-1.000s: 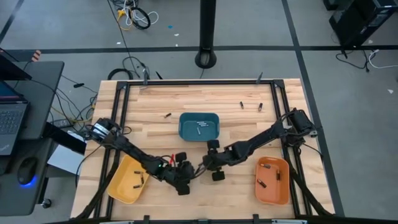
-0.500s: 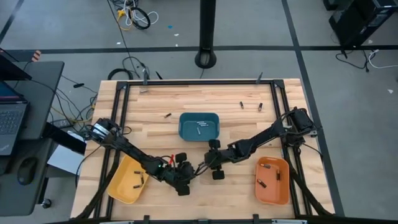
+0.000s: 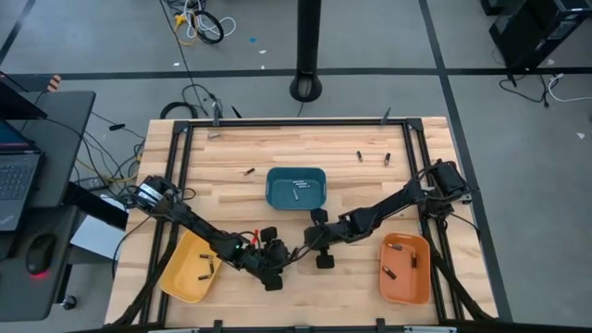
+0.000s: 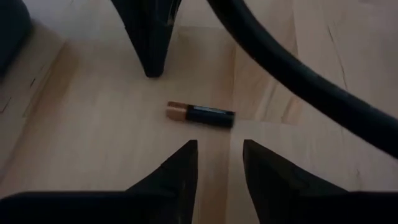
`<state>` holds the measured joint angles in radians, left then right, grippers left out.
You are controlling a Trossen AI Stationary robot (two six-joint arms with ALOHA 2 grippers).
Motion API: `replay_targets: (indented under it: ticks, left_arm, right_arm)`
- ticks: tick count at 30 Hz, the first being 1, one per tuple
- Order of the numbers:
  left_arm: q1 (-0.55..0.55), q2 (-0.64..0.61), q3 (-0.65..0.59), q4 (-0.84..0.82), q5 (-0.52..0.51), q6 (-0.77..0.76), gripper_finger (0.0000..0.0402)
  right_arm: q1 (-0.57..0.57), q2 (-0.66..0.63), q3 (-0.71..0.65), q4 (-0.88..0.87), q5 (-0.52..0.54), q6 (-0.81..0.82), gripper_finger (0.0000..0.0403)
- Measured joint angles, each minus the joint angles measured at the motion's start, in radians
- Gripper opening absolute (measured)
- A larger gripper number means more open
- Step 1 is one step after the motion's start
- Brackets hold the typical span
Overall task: Sort batteries
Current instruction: Put the black battery into the yellow bin
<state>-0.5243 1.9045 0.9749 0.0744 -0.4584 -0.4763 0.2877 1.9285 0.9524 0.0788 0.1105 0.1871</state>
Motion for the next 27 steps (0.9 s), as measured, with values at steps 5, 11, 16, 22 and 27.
replay_targets:
  ticks: [5,11,16,22,27]
  left_arm:
    - [0.000,0.000,0.000,-0.021,-0.005,-0.002,0.0155]
    - [0.000,0.000,0.000,-0.013,0.012,0.012,0.0184]
    - [0.000,0.000,0.000,-0.015,0.010,0.022,0.0202]
    - [0.000,0.000,0.001,-0.021,0.006,0.023,0.0217]
    - [0.000,0.000,0.001,-0.024,-0.035,0.023,0.0219]
  right_arm:
    - [0.007,0.001,0.000,0.003,0.016,0.007,0.0018]
    - [0.026,0.005,-0.004,0.049,0.006,0.115,0.0045]
    - [0.077,0.007,-0.004,0.118,0.027,0.227,0.0099]
    - [0.144,0.007,-0.003,0.188,0.176,0.295,0.0210]
    - [0.178,0.006,0.014,0.187,0.272,0.311,0.0302]
